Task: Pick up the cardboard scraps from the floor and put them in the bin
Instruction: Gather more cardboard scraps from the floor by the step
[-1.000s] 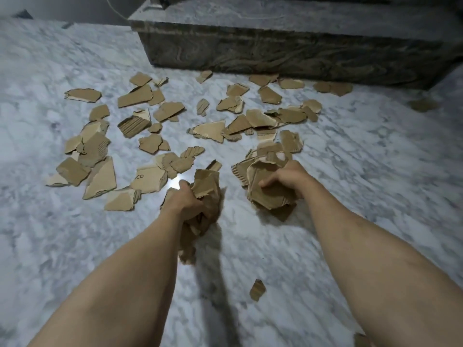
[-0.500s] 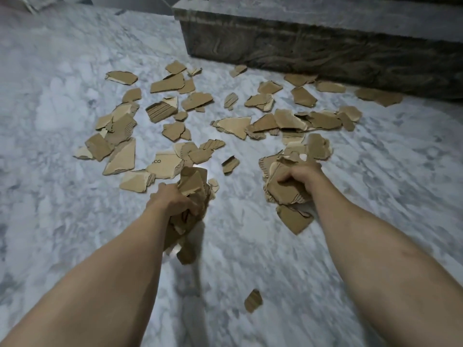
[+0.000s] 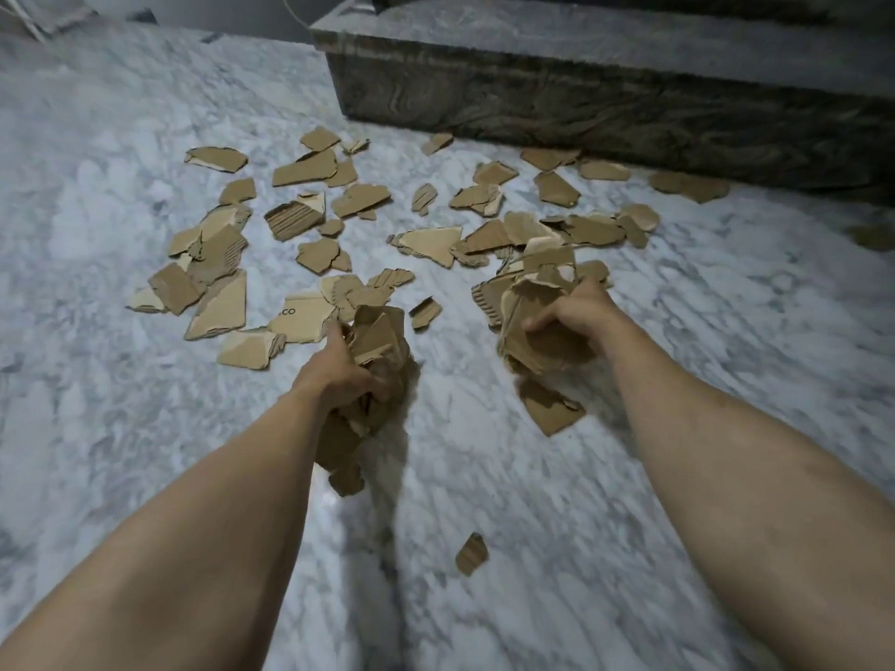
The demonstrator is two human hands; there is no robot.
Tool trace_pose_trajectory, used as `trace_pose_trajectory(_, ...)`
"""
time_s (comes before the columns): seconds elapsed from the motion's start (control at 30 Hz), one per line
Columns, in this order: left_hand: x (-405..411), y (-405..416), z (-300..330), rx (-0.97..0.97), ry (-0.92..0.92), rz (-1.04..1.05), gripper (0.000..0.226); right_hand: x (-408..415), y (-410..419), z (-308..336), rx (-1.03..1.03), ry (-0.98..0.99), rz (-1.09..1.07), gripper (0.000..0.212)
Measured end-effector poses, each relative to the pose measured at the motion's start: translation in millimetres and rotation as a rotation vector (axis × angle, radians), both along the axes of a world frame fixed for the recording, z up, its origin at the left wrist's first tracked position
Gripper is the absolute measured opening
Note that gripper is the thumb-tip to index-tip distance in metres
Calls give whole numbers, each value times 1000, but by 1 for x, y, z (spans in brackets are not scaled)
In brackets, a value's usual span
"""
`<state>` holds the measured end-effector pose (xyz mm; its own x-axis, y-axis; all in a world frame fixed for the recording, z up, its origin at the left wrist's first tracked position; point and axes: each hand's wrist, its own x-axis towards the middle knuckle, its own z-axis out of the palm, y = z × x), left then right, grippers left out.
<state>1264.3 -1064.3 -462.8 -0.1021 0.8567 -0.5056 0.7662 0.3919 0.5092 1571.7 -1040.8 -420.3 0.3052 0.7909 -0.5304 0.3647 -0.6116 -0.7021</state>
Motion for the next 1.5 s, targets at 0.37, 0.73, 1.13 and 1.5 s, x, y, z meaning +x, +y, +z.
trace_pose_trajectory(0.37, -7, -44, 25, -301, -128, -197, 51, 12, -69, -28, -395, -226, 461, 85)
trace_pose_trajectory(0.73, 11, -95, -10, -174, 247, -222, 67, -6, -77, -46, -272, -396, 425, 81)
trace_pose_trajectory(1.13, -3, -82, -3, -246, -59, -97, 58, -13, -80, -45, -120, -81, 323, 71)
trace_pose_trajectory(1.5, -90, -6, 15, 8, -212, 367, 50, -102, -2, -32, -31, 94, 243, 82)
